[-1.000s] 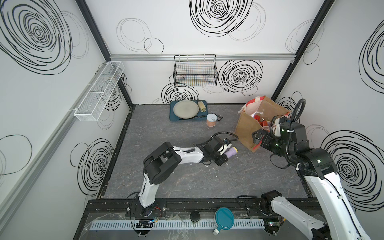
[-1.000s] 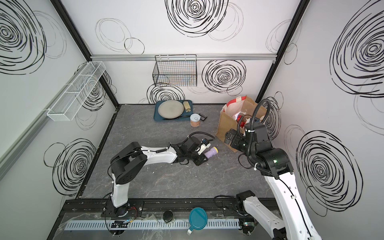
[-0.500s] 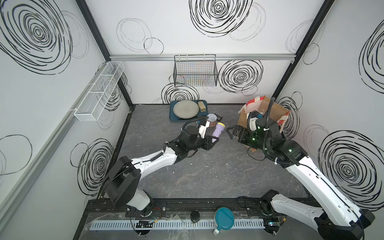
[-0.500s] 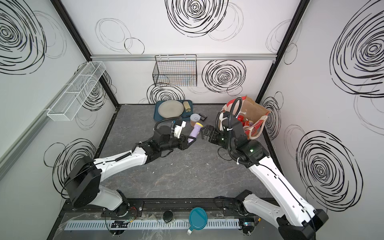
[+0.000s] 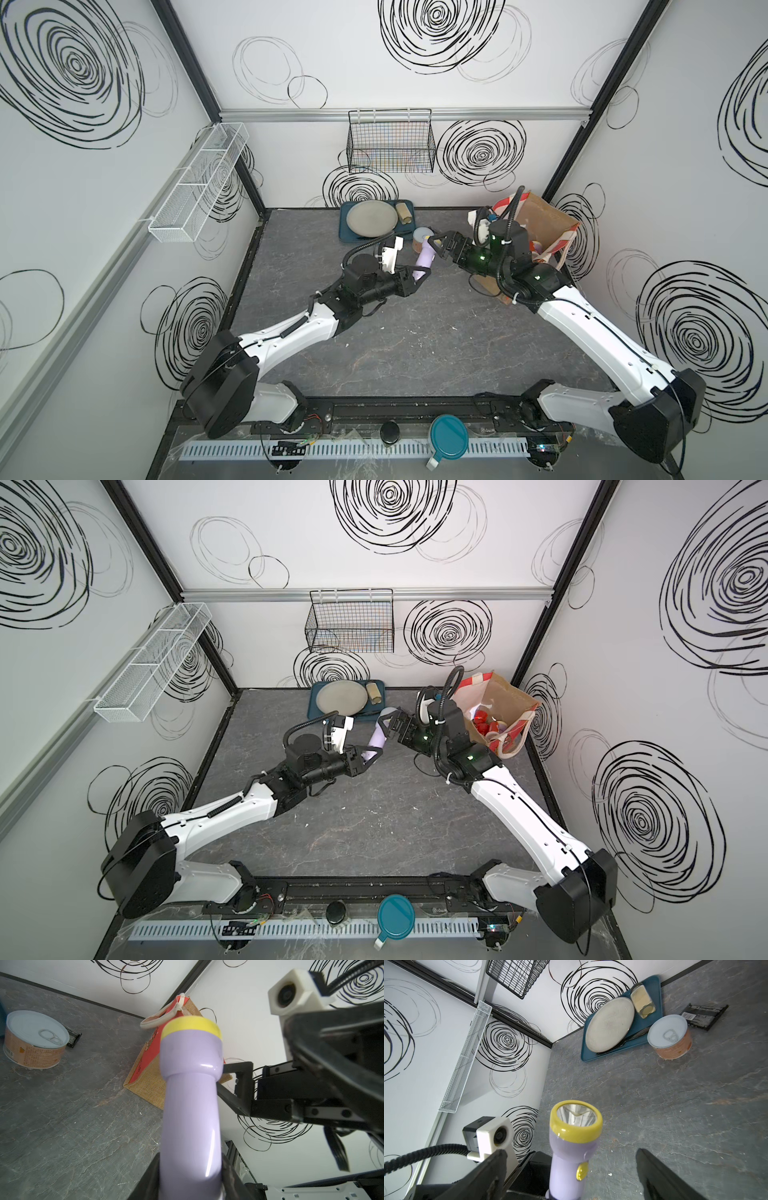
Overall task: Put the flashlights into the tote bags
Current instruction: Pick up the flashlight from the center of the board.
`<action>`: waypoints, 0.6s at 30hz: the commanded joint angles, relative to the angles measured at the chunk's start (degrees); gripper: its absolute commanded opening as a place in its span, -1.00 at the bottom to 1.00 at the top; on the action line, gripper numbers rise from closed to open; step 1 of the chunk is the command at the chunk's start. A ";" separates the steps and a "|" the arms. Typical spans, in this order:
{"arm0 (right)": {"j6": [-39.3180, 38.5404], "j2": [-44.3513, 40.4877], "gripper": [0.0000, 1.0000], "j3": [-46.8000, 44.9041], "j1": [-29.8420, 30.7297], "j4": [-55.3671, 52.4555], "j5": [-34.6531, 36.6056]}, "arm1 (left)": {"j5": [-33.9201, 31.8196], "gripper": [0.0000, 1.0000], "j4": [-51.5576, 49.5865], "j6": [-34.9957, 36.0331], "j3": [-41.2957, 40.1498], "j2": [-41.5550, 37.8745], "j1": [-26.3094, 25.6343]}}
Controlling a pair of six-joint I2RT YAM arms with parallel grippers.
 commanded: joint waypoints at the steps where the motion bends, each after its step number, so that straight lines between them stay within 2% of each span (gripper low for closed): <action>1: -1.54 1.61 1.00 1.63 -1.09 2.67 -5.56 | 1.33 -1.00 6.39 -1.74 -0.09 -1.95 0.81; 6: -3.70 3.62 1.00 2.62 -1.96 3.31 -9.92 | 2.23 -1.00 6.02 -1.83 0.66 -1.60 1.21; 15: -2.15 5.47 1.00 1.92 -2.02 7.64 -12.24 | 3.29 -1.00 5.58 -1.72 2.41 -0.06 1.65; 18: -1.72 5.97 0.94 1.68 -2.01 8.50 -11.98 | 3.51 -1.00 6.07 -1.86 2.52 0.20 1.65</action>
